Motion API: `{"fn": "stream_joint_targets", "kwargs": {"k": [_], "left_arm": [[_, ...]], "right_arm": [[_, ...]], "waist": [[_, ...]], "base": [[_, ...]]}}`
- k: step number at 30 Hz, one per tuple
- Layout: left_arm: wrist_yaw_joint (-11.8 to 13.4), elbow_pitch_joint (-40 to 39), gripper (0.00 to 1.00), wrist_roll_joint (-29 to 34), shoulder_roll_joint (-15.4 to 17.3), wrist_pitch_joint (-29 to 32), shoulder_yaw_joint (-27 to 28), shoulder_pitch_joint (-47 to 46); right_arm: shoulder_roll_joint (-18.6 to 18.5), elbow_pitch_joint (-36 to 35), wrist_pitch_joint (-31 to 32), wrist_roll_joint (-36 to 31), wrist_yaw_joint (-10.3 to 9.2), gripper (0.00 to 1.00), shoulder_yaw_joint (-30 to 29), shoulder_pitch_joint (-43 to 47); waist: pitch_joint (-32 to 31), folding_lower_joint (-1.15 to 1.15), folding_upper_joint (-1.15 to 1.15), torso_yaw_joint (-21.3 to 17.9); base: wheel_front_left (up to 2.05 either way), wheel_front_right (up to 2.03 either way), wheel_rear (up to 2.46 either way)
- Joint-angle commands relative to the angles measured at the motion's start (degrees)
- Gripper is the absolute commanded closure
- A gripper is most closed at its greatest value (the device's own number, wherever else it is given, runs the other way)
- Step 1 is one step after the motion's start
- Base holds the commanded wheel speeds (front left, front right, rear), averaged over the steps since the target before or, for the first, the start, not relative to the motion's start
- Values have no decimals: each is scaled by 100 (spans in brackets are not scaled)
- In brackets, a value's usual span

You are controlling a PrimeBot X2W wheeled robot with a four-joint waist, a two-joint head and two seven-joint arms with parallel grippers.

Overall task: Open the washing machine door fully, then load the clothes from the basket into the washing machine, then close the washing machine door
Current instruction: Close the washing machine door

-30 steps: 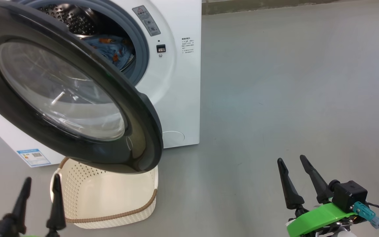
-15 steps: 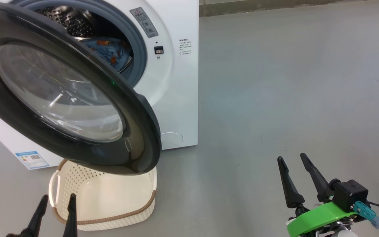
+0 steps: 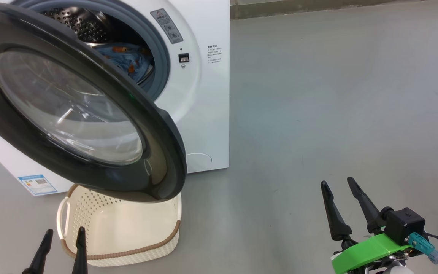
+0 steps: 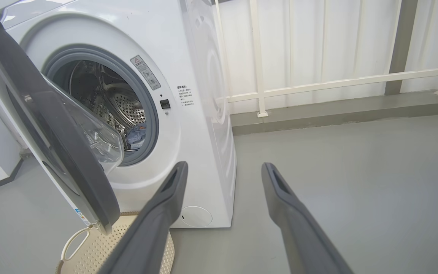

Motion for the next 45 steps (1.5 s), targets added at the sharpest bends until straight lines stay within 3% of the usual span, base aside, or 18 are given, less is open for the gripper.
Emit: {"fn": "stream_joint_targets", "kwargs": {"k": [1,45], "left_arm": [[-15,-122,0,58,29,-36,201,-104],[-15,-320,0,244,-66,-36,130,-91]], "right_arm": [[9,-164,-69,-70,9,0,123,-39],[9,-117,-69,-144,9,0,125,-2]], "waist": [[-2,0,0,2],[-127,0,0,127]], "base": [[0,0,0],[0,0,0]]}}
